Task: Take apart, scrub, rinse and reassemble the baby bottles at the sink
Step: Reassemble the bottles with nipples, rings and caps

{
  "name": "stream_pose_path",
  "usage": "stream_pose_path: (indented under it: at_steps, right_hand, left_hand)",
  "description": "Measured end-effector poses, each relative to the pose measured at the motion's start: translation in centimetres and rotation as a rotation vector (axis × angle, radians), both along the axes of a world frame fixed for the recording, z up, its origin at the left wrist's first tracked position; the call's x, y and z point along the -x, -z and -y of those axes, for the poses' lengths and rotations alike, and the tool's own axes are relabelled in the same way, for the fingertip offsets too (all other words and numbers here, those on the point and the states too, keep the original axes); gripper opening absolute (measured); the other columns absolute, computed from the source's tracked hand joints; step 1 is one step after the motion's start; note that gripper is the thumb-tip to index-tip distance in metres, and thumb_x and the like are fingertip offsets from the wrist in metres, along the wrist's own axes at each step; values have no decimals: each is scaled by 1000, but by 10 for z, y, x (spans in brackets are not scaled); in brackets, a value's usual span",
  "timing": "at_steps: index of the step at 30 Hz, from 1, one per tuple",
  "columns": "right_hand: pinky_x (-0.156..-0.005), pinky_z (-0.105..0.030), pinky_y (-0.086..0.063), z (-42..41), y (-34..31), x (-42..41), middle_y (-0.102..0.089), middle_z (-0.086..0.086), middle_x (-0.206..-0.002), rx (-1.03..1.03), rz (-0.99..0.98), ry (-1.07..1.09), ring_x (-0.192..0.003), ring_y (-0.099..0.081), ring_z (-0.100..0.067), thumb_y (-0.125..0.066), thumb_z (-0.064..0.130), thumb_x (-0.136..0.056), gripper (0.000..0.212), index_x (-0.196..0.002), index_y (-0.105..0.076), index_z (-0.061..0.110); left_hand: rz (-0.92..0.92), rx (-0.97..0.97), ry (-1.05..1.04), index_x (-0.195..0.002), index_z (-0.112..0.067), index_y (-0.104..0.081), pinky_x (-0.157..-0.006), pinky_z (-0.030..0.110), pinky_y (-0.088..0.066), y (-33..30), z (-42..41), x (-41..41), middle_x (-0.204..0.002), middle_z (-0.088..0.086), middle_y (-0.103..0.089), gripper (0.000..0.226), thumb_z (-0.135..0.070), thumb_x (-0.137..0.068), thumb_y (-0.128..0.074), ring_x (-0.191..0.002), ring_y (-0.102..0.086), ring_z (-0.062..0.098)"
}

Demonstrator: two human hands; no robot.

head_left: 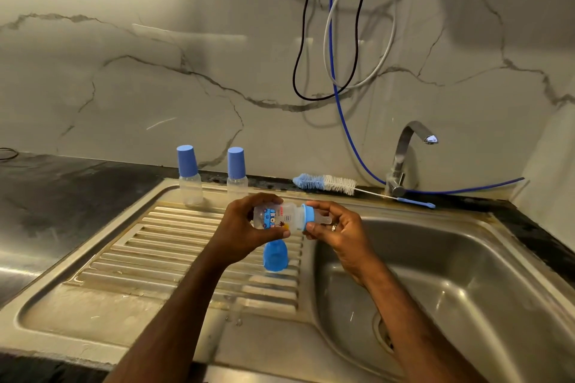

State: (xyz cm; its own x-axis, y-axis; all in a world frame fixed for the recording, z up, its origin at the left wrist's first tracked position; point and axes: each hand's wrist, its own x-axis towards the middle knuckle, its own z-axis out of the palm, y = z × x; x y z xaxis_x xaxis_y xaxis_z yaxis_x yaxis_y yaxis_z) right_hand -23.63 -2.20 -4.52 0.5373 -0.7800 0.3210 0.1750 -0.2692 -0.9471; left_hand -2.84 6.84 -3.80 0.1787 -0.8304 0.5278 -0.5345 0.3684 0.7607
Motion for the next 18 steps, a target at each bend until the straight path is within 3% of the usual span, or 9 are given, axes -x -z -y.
stream_pose_path:
  at_steps: [3,8,11,15,18]
  right_hand:
    - [-68,-29,-59,-2,-3,1,-74,-13,-94,-30,-70,8,-79,-71,-22,-68,34,-87,33,-110,-72,10]
    - [-45,-23,-43,-7,-13,0,-66,-11,-62,-118,-228,170,-46,-56,-14,-52,68,-79,70,-90,-71,1]
    - [-41,-21,-39,-11,-17,-5,-66,-10,-62,-180,-175,289,-47,-55,-15,-54,75,-74,75,-90,-72,4]
    - [-49,-25,-51,-17,-20,-16,-71,-5,-95,-230,91,366,-78,-70,-21,-72,55,-79,36,-94,-67,23]
    - [-47,-24,-45,-22,-23,-16,-68,-6,-87,-240,148,284,-68,-61,-18,-69,57,-79,35,-87,-70,24]
  left_hand:
    - [12,-14,16,-117,-20,-67,-78,20,-58,0,-1,3,-112,-9,-69,59,-34,-64,-88,-103,-69,8]
    - [18,-16,46,-116,-27,-65,-79,20,-58,-4,-2,13,-112,-13,-69,57,-36,-65,-88,-103,-69,6]
    - [-13,-7,49,-117,-24,-67,-79,20,-58,-6,-1,18,-112,-11,-69,57,-34,-64,-88,-103,-69,7]
    - [-63,-21,48,-118,-23,-68,-84,30,-61,-2,2,19,-110,-11,-71,59,-34,-64,-90,-104,-70,13]
    - [-108,-4,30,-119,-22,-68,-83,37,-61,0,3,21,-107,-9,-71,61,-40,-64,-90,-100,-71,19]
